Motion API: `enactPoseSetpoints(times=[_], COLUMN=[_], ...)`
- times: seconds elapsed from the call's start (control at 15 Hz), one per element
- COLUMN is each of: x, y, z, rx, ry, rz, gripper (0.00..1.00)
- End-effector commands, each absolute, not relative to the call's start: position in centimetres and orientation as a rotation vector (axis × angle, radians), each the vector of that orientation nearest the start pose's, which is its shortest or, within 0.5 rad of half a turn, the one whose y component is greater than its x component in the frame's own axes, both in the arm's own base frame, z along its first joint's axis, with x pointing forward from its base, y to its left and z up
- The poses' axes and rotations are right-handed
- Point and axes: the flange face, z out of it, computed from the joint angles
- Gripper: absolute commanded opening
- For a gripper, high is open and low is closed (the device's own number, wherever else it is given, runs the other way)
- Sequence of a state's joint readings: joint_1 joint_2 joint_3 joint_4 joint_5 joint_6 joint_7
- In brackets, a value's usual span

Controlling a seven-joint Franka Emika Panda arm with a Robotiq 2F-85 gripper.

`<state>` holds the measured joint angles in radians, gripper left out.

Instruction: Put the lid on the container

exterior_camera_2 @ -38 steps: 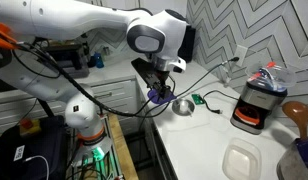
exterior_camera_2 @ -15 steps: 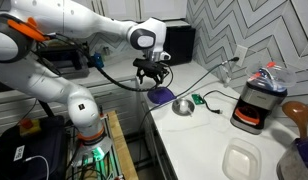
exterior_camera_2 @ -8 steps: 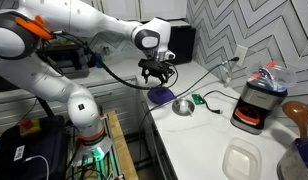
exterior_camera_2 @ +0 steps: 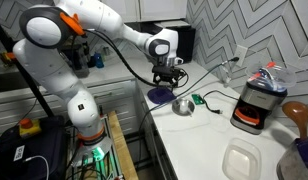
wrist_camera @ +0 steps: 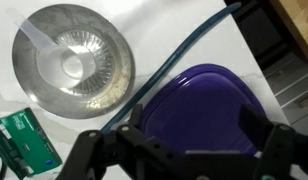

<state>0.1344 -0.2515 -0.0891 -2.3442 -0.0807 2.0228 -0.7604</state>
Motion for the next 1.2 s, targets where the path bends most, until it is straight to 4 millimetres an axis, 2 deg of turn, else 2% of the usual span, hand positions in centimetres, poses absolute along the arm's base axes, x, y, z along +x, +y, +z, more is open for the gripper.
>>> enactPoseSetpoints(times=[0.0,0.07,0.13,0.27,0.33,0.47,0.53,0.67,0.73,0.87,1.0,1.07,1.13], x=[48.0,48.6,49.0,50.2,50.7,51.7,52.1,52.7,53.1,53.6,54.2,54.3,54.5], y=[2.2,2.5,2.7,3.2,3.4,4.1,4.3,4.7,4.7,4.5,4.0,3.7,3.4], z=[40.3,39.7,39.3,38.4,38.1,37.3,37.0,36.3,36.0,35.5,35.2,35.1,35.1], rx=[-2.872,-2.853,-2.846,-2.856,-2.862,-2.860,-2.858,-2.854,-2.856,-2.859,-2.867,-2.869,-2.871], ry=[-1.356,-1.378,-1.391,-1.401,-1.396,-1.400,-1.405,-1.406,-1.400,-1.377,-1.342,-1.326,-1.312], rz=[0.219,0.230,0.237,0.228,0.207,0.172,0.169,0.166,0.163,0.157,0.154,0.154,0.158], gripper=[0.88,0.77,0.81,0.73,0.77,0.72,0.62,0.58,0.48,0.36,0.41,0.38,0.42])
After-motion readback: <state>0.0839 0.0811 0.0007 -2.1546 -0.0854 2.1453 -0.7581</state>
